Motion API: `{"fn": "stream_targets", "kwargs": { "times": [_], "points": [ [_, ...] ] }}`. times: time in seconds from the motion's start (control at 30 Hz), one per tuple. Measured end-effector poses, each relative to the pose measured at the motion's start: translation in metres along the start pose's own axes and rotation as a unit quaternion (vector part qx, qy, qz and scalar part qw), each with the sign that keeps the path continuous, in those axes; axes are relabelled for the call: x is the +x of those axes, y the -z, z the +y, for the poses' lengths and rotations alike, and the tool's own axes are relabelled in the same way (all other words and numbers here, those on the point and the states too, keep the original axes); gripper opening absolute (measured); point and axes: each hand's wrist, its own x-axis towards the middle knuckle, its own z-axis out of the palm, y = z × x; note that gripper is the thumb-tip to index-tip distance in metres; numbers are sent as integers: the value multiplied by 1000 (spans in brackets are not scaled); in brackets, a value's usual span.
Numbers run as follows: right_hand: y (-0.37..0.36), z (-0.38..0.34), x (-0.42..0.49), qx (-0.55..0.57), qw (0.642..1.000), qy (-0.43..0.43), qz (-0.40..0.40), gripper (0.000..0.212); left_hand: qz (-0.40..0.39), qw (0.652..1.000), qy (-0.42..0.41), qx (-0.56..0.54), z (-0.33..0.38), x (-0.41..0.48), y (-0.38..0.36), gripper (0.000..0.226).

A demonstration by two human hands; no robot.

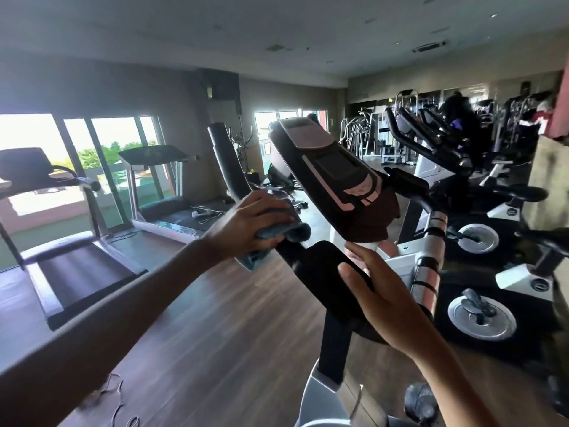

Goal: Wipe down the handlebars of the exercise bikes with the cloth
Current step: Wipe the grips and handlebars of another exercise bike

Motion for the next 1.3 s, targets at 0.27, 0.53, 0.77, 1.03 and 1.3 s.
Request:
{"fn": "stream_targets", "kwargs": {
  "times": [0.27, 0.53, 0.77, 1.03, 1.3],
  "points": [
    [46, 54, -14, -150, 988, 8, 45, 77, 58, 962, 264, -42, -4, 7, 17, 28],
    [86, 106, 15, -270, 961, 57, -22, 92, 62, 910, 406, -61, 96, 62, 34, 7],
    [99, 135, 29, -214, 962, 155, -70, 63, -14, 880, 467, 82, 201, 63, -6, 46],
    [90, 147, 31, -223, 952, 207, -19, 64, -84, 845, 487, 204, 252, 69, -23, 56],
    [88, 145, 28, -197, 957, 215, 7, 71, -125, 837, 490, 211, 246, 75, -31, 43]
  ]
}}
